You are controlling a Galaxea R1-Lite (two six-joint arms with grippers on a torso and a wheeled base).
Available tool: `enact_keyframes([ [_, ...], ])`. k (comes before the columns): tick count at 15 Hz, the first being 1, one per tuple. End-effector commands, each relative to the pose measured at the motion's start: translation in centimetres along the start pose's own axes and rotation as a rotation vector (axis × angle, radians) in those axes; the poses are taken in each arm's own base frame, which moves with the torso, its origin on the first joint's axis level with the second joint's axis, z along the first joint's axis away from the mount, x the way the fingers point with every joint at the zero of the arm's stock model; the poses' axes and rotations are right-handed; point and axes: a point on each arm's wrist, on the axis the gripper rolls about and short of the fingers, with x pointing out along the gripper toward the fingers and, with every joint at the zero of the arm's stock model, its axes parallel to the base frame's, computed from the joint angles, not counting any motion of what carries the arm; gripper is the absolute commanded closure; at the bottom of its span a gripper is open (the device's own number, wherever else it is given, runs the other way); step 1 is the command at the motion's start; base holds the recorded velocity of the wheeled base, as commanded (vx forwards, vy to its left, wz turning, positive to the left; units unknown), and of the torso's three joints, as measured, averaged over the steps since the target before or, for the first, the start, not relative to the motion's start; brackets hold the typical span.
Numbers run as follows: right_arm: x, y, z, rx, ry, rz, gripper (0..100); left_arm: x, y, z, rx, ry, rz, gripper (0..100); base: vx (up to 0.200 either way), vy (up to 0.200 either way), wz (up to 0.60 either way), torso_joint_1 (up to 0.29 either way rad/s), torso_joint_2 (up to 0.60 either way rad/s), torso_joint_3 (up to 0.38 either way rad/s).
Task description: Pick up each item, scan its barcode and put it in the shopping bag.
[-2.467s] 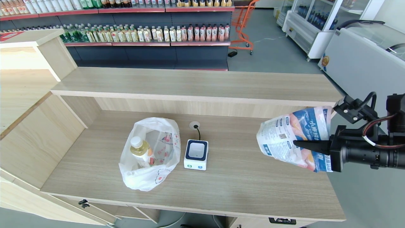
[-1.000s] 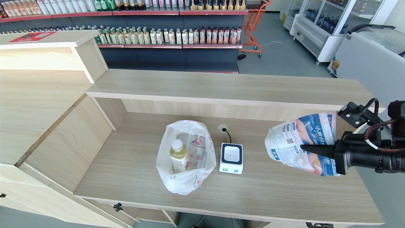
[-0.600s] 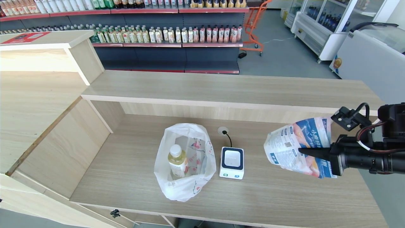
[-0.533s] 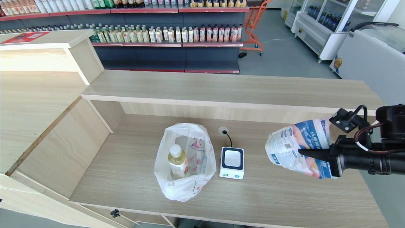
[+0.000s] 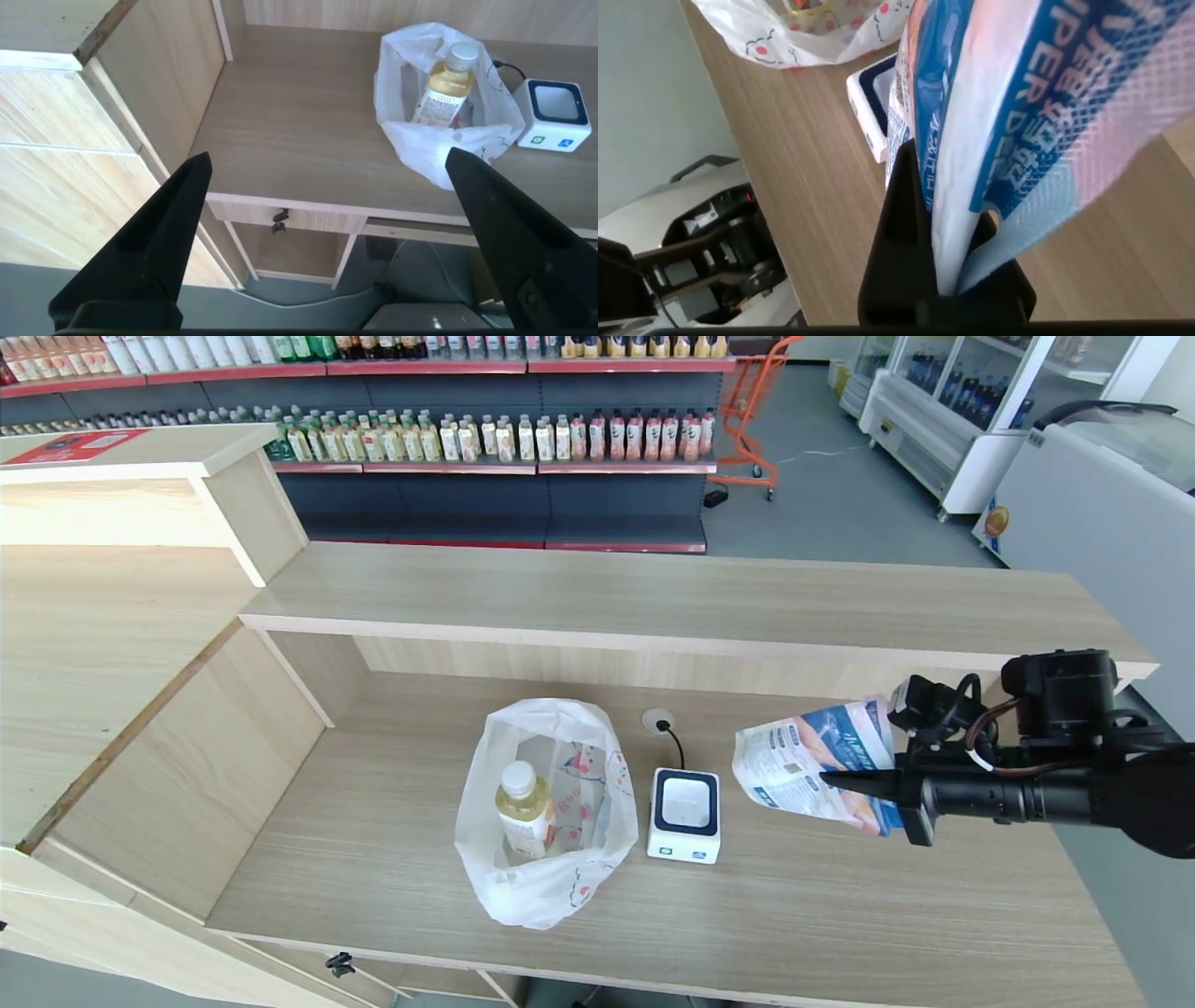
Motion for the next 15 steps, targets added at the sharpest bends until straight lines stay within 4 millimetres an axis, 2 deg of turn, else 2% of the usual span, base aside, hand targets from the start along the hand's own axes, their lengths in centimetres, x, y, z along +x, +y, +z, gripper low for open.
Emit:
enact_keyframes([
  [1,3.6,-0.3,-1.2,0.002,-0.028,0.103,100,0.0,0.0,0.0,0.000,0.000,0.000,0,0.000,0.000,0.00,0.000,0.00,0.000],
  [4,5.9,-0.4,-2.6,-0.061,-0.085,0.185,100,0.0,0.0,0.0,0.000,0.000,-0.002,0,0.000,0.000,0.00,0.000,0.00,0.000],
  [9,7.4,-0.7,-4.7,-0.185,-0.121,0.228,100,0.0,0.0,0.0,-0.002,0.000,0.000,0,0.000,0.000,0.00,0.000,0.00,0.000],
  [15,9.3,-0.9,-5.4,-0.268,-0.163,0.267,100,0.0,0.0,0.0,0.000,0.000,0.000,0,0.000,0.000,0.00,0.000,0.00,0.000],
])
